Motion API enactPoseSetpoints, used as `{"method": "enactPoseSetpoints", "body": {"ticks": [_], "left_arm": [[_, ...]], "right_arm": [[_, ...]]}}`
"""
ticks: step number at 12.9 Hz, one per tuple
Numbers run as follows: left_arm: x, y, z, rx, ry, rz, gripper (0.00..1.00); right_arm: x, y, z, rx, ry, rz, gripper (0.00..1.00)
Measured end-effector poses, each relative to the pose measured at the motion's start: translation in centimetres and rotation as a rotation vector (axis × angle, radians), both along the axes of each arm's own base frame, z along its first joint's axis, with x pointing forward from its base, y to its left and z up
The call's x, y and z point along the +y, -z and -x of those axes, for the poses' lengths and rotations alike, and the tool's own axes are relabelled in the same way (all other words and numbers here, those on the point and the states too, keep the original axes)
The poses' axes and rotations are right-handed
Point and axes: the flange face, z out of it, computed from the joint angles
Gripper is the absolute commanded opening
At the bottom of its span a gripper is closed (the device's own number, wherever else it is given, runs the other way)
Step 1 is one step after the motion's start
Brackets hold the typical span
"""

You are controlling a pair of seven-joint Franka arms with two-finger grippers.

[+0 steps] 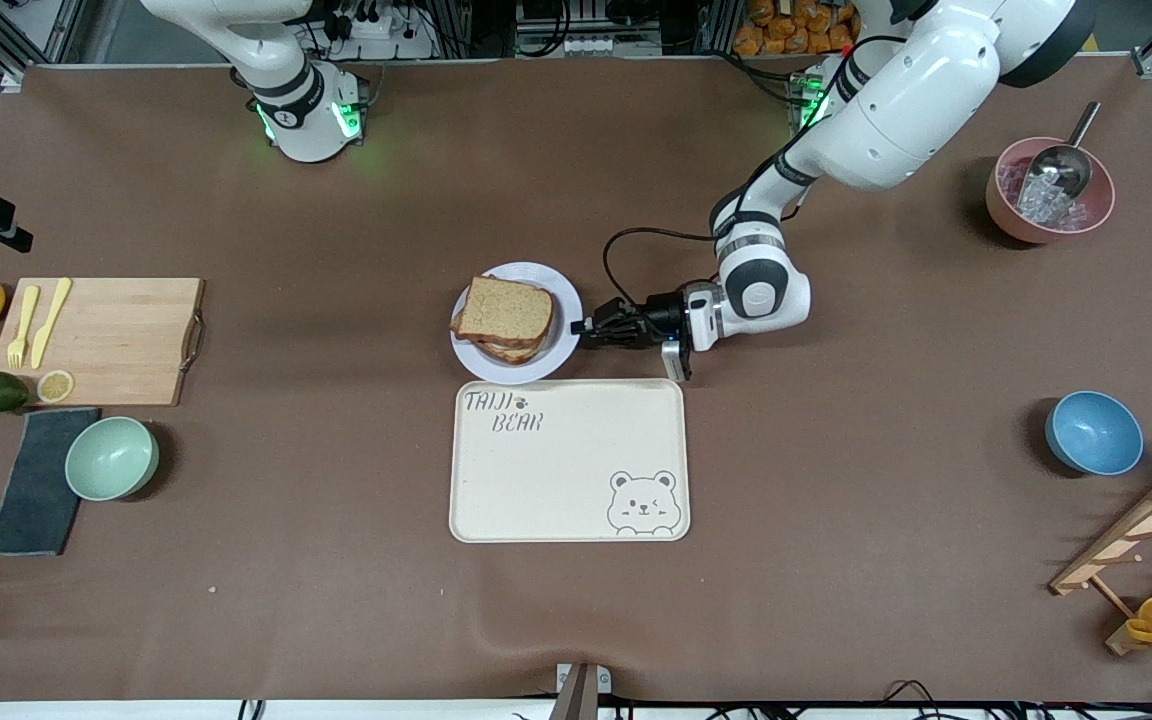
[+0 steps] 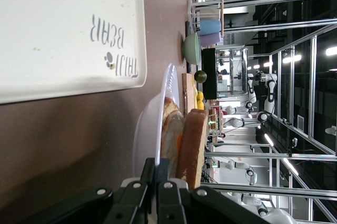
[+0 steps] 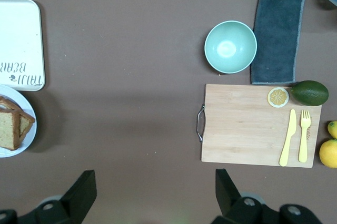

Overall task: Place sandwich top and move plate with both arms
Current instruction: 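Slide the plate with the left gripper onto the bear tray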

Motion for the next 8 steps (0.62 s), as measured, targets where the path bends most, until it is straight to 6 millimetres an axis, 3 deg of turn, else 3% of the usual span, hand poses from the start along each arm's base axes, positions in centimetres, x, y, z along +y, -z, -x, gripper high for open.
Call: {"method": "enactPoseSetpoints", "body": {"ticks": [4,8], "left_arm": [[0.9,-3.5,-2.1,0.006,-0.039,0.016,0.0],[4.3,-5.5,-5.7,0.017,-0.119,0.056,0.0]], "right_arm": [[0.0,0.0,0.0,0.0,0.0,0.0,1.0],[0.0,0.0,0.0,0.0,0.0,0.0,1.0]]}}
